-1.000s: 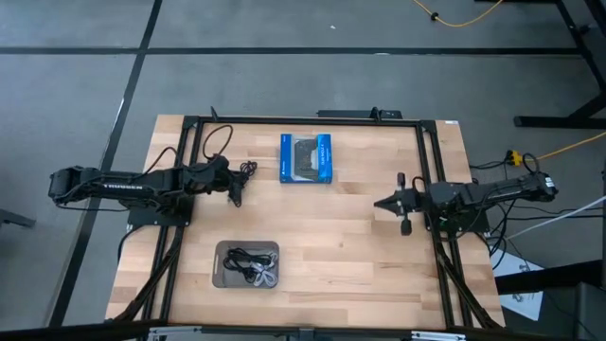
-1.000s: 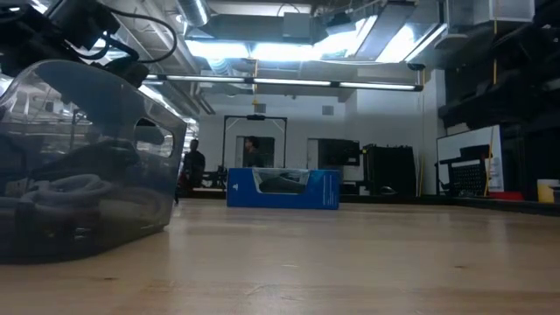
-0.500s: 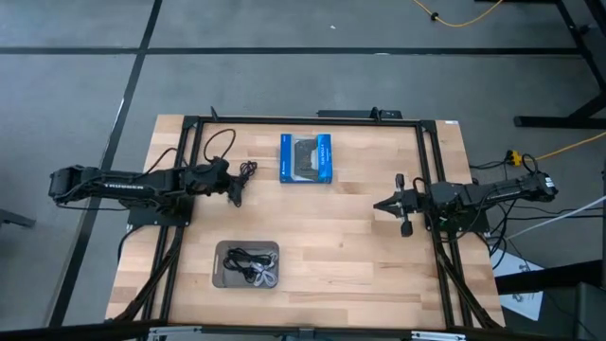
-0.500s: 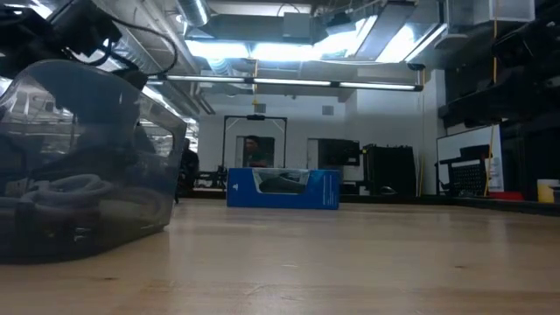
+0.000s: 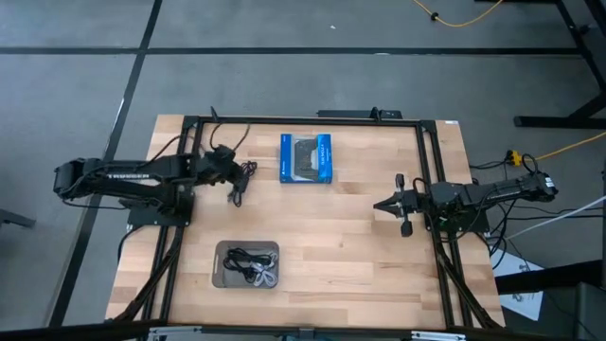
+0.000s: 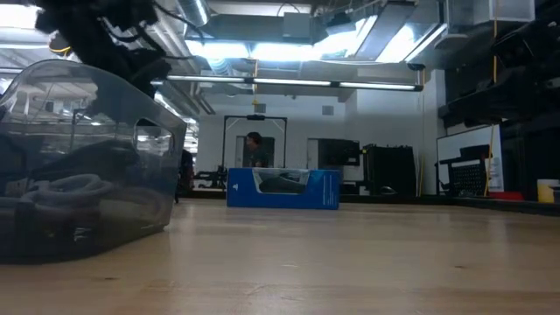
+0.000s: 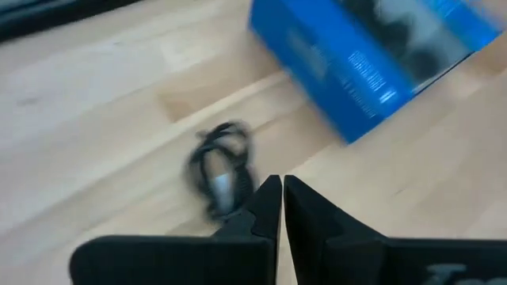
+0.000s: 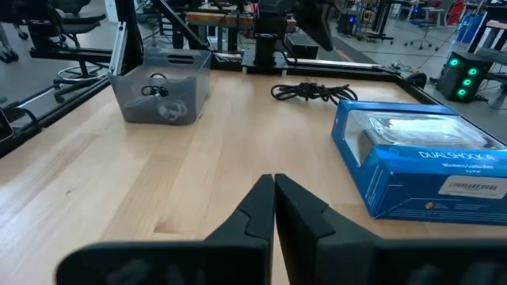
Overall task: Pick and place USB-C Cables
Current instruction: Put the black charger cable into the black bin
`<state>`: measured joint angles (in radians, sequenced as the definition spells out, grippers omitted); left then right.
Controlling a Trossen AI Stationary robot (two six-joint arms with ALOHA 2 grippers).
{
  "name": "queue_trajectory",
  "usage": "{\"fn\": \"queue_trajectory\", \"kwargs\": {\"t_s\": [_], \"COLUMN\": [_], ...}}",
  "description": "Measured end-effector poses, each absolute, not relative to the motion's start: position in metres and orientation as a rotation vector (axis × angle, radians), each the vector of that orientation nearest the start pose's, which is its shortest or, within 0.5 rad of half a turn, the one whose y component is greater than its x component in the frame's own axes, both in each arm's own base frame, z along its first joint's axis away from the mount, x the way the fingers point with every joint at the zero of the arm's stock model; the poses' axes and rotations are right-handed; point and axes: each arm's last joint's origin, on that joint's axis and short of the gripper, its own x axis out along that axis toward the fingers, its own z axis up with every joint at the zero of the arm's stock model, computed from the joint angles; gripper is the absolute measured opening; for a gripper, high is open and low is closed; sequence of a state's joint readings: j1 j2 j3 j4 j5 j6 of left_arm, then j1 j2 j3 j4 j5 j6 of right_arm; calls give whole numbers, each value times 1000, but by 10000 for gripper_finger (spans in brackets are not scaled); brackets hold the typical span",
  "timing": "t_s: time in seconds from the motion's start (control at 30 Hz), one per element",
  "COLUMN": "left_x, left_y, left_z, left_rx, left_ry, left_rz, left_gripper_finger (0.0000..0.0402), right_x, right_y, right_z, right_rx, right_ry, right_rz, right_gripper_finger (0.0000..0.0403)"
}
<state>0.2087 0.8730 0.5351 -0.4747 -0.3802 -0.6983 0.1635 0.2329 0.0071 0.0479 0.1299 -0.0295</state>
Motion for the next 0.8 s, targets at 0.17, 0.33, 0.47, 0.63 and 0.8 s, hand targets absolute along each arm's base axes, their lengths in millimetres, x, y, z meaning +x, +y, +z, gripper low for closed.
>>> {"fn": "queue_trajectory", "kwargs": {"t_s": [0.17, 0.33, 0.47, 0.63, 0.8], "left_x": [173, 185, 188, 189, 191], "left_y": [50, 51, 51, 52, 51], "left_z": [214, 197, 191, 190, 188], "left_rx": [-468, -486, -524, -564, -590], "left_ry": [839, 952, 988, 967, 974], "left_rz": [807, 786, 779, 816, 818], "left_gripper_finger": [11, 12, 30, 75, 116], "right_x": [109, 109, 109, 109, 109], "right_y": [14, 14, 14, 14, 14], "right_z": [151, 151, 151, 151, 151], "right_rx": [-54, -54, -54, -54, -54], "right_ry": [176, 176, 176, 176, 176], "right_rz": [36, 36, 37, 38, 39], "right_gripper_finger": [16, 16, 16, 16, 16]}}
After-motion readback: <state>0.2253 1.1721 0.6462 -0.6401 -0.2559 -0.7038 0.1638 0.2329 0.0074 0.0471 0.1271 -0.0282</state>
